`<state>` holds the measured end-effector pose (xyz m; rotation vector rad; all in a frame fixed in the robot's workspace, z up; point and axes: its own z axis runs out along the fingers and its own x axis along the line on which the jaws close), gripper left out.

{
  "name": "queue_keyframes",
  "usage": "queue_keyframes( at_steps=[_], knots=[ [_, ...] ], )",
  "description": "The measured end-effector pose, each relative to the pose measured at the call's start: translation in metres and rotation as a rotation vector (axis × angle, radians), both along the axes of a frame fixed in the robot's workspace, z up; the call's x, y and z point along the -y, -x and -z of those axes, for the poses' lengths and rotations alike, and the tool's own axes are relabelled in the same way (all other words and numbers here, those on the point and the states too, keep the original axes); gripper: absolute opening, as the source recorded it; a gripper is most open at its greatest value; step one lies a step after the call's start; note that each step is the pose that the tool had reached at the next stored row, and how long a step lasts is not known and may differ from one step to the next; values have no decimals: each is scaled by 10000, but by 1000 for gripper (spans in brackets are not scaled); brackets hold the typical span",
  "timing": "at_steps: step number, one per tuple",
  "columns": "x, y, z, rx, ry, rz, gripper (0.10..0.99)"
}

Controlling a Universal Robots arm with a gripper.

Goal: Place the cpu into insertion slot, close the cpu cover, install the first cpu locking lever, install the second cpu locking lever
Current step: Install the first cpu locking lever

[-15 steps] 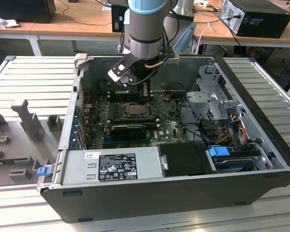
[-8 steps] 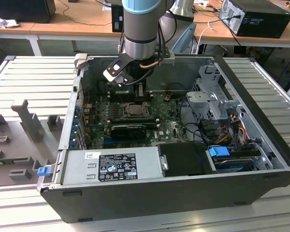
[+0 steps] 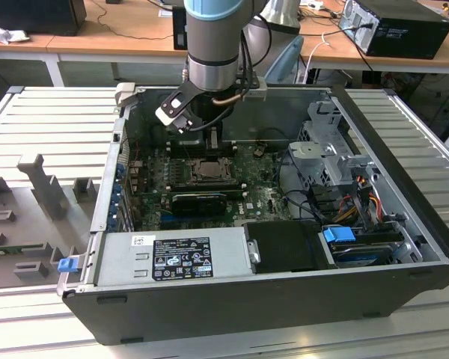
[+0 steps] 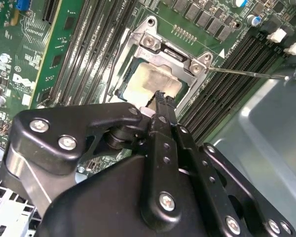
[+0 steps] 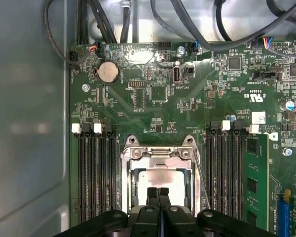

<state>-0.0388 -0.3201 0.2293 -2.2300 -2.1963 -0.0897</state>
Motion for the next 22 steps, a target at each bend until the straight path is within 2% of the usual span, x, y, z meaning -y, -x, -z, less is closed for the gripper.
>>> queue_keyframes(
  at_steps=[9,13,19,22],
  knots=[
    [0,0,-90,1,-1,1,106],
    [0,0,-170,-1,-1,0,106],
    [0,0,-308,-4,1,1,106],
    [0,0,-444,-6,2,1,106]
  ],
)
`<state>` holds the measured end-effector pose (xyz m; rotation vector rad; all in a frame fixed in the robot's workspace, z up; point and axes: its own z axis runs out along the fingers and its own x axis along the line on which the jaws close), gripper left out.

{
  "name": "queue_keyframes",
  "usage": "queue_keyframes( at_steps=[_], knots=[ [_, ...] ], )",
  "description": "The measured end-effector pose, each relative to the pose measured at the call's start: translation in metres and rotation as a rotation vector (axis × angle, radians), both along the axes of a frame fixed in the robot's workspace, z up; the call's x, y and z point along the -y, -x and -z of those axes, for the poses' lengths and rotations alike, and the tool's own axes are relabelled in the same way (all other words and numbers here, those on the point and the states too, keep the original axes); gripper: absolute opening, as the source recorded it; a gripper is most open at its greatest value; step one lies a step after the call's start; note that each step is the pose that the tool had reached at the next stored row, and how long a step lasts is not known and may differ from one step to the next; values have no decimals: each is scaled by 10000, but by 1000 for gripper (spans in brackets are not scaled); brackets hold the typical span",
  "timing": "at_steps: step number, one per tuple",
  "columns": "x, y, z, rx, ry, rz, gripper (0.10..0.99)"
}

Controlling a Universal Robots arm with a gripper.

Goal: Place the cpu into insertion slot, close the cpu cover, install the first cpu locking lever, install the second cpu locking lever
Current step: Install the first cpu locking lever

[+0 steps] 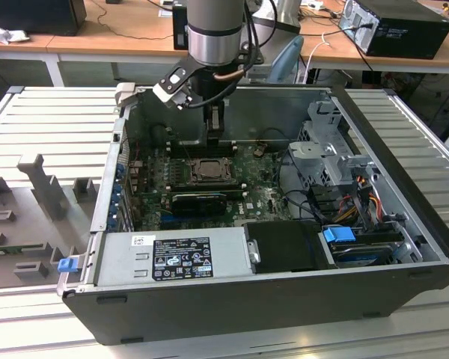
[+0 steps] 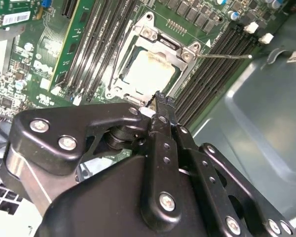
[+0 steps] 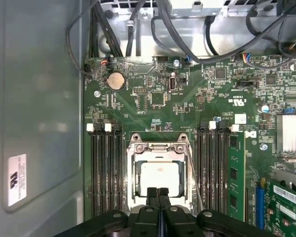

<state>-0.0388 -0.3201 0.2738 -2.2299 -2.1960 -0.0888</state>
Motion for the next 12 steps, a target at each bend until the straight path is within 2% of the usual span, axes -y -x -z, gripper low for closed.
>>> queue_keyframes(
  at_steps=[3,7,11,12],
  knots=[
    [0,0,-97,1,3,0,106],
    [0,0,-104,2,0,-55,106],
    [0,-1,-93,-13,4,-1039,106],
    [0,-1,-85,-48,15,-1428,106]
  ],
)
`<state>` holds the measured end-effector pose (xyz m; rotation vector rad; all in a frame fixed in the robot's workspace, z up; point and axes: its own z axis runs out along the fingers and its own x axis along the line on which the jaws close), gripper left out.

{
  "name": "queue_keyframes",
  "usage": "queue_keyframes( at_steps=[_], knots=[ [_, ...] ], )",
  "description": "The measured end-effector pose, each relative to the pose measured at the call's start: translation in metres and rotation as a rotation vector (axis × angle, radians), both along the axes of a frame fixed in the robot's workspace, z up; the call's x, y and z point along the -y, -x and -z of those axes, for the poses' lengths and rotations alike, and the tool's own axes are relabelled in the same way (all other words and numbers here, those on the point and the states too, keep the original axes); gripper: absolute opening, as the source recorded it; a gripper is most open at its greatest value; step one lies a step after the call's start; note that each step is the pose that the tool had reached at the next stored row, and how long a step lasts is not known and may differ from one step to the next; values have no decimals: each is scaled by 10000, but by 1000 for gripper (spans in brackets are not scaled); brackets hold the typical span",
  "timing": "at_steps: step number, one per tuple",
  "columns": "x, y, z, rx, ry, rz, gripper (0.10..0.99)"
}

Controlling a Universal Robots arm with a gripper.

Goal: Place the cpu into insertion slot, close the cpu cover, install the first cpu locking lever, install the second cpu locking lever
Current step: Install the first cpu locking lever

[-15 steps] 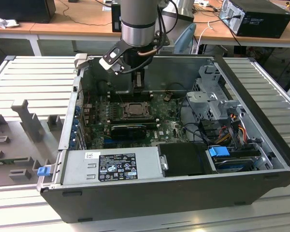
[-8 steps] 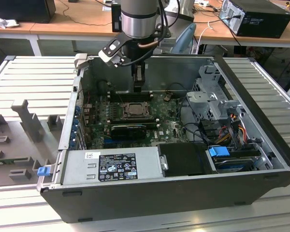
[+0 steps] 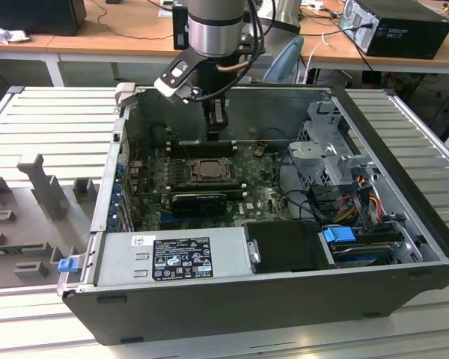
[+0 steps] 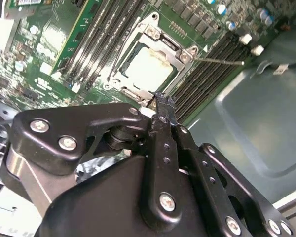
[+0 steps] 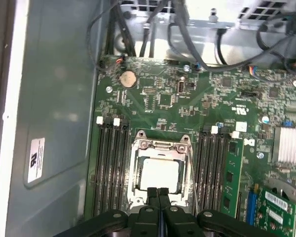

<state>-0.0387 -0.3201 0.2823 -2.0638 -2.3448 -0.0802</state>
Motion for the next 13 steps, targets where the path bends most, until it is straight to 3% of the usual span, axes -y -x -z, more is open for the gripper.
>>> queue_keyframes(
  at_steps=[2,4,13],
  knots=[
    [0,0,10,-65,9,-270,106],
    [0,0,16,-94,13,-475,106],
    [0,0,17,-92,15,-1658,106]
  ],
)
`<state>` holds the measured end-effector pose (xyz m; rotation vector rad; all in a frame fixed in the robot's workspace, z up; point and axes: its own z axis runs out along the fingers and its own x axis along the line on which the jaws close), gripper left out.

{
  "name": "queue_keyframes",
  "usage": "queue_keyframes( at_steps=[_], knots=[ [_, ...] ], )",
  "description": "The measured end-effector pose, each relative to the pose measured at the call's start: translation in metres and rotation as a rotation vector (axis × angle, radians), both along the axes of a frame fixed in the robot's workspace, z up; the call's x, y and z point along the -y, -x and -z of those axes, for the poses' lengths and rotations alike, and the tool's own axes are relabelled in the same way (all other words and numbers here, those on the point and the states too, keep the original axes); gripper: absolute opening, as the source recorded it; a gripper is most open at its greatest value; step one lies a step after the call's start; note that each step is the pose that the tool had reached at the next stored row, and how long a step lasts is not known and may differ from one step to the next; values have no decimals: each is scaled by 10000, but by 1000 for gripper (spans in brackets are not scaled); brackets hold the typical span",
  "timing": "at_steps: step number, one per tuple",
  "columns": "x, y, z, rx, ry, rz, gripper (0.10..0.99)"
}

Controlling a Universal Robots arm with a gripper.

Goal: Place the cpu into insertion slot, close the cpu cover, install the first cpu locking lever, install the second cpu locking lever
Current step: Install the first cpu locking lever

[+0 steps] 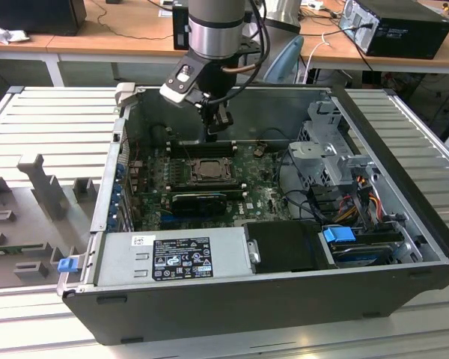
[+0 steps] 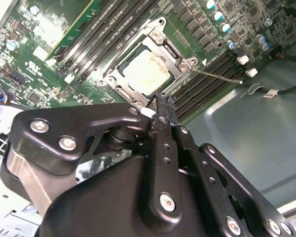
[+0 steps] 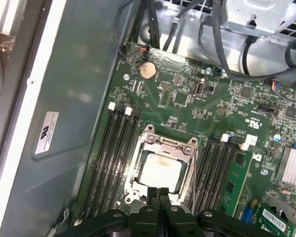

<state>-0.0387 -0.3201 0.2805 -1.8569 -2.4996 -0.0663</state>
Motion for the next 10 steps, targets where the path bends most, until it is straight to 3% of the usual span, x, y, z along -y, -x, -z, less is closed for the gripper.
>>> queue_keyframes(
  at_steps=[10],
  knots=[
    [0,0,0,0,1,-794,106]
  ],
)
